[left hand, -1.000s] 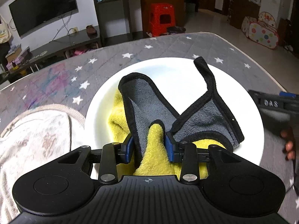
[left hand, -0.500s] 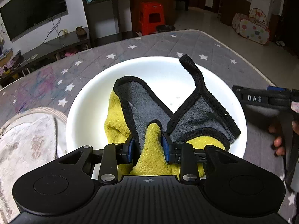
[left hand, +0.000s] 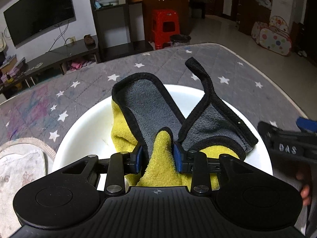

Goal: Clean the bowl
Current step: 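Wipe the bowl bottom with the cloth in the left tool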

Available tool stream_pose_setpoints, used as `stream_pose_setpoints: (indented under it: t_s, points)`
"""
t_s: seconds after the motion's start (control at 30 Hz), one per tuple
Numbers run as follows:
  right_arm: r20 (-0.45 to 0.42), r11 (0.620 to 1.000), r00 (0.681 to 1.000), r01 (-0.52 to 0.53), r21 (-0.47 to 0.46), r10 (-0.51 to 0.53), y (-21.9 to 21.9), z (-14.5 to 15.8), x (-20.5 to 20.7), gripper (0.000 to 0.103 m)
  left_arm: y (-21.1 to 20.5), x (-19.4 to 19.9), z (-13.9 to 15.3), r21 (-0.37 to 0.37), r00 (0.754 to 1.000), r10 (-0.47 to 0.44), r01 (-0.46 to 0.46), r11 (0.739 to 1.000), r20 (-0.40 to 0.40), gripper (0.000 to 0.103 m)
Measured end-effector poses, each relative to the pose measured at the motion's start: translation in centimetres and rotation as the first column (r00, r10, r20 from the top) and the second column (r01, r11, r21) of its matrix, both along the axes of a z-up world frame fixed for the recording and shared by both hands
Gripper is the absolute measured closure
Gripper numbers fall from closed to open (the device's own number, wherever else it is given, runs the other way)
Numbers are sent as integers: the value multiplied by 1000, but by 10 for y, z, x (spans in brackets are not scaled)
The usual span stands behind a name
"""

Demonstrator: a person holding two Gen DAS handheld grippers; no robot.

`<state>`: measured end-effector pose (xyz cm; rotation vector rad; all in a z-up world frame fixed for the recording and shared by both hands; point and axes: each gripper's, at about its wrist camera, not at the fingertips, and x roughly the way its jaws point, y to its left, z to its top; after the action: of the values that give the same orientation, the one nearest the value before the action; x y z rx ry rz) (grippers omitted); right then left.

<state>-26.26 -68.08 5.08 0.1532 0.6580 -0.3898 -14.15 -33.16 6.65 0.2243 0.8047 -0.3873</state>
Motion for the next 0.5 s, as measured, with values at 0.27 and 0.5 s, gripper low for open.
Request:
stream_pose_setpoints:
  t_s: [0.27, 0.5]
  points:
    - [0, 1000, 1000, 0, 0, 0, 0, 0, 0, 0, 0, 7, 0, 16, 1000, 22, -23, 1000, 19, 67]
    - [1, 1000, 1000, 0, 1, 0, 1, 0, 1, 0, 13, 3, 1, 39, 999, 31, -32, 999, 22, 66]
